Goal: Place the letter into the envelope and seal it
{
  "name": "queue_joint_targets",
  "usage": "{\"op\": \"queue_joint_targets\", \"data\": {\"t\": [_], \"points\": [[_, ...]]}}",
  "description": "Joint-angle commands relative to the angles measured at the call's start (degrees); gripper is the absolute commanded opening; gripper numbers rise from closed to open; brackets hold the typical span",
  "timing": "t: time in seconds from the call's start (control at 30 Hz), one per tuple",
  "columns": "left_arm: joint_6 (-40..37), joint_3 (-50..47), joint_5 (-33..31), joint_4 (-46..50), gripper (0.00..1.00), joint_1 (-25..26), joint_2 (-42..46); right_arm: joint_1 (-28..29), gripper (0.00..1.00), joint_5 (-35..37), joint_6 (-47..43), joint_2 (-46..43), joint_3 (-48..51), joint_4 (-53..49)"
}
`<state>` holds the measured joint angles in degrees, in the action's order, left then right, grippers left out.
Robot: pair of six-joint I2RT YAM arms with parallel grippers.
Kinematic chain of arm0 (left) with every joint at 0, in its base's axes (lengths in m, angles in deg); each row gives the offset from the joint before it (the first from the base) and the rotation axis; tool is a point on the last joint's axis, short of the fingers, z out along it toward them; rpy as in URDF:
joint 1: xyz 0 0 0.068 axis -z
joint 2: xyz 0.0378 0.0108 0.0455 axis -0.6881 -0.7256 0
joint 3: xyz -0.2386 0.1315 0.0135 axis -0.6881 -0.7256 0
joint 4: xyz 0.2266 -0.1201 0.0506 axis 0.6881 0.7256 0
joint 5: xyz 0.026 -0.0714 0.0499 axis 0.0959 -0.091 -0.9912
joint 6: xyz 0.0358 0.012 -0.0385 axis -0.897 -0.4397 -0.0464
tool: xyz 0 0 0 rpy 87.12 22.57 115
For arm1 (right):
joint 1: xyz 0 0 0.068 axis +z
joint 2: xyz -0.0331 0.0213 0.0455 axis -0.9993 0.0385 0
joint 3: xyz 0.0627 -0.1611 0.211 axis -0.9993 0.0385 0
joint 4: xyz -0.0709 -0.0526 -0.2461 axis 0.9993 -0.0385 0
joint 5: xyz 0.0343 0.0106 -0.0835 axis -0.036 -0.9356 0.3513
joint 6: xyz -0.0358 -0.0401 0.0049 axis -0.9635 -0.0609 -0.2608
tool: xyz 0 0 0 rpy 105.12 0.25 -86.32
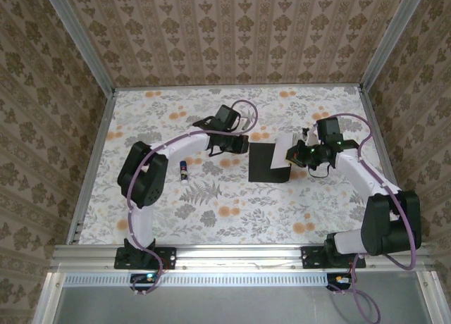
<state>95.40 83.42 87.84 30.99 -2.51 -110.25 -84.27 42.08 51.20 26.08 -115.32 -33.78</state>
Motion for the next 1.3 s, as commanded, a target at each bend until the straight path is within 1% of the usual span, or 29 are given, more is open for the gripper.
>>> {"op": "queue_joint_targets", "data": {"t": [0.0, 0.27, 0.37, 0.53, 0.8, 1.03, 1.27], "points": [[-0.55, 1.56, -2.7, 2.37, 0.0, 1.77, -1.78, -0.28, 0.0, 4.25, -3.99, 2.63, -1.4, -4.42], [1.8, 0.83, -2.86, -1.01, 0.0, 2.71, -3.81, -1.19, 0.0, 11.05, -8.77, 5.72, -3.17, -8.1], [2.24, 0.88, -2.5, -2.7, 0.0, 2.8, -4.78, -1.9, 0.0, 12.19, -9.96, 7.01, -3.92, -8.39], [1.97, 1.15, -2.27, -4.3, 0.0, 2.57, -7.24, -2.98, 0.0, 12.29, -10.75, 9.24, -5.45, -8.23], [3.04, 1.96, -0.75, -5.79, 0.0, 2.13, -11.1, -3.1, 0.0, 11.37, -10.75, 12.37, -6.59, -6.4], [3.73, 3.16, -0.1, -5.02, 0.0, 1.91, -14.05, -3.17, 0.0, 10.74, -12.78, 15.4, -7.11, -5.55], [3.63, 4.41, 0.21, -3.02, 0.0, 1.77, -15.39, -3.16, 0.0, 9.48, -13.04, 15.93, -5.69, -3.18]]}}
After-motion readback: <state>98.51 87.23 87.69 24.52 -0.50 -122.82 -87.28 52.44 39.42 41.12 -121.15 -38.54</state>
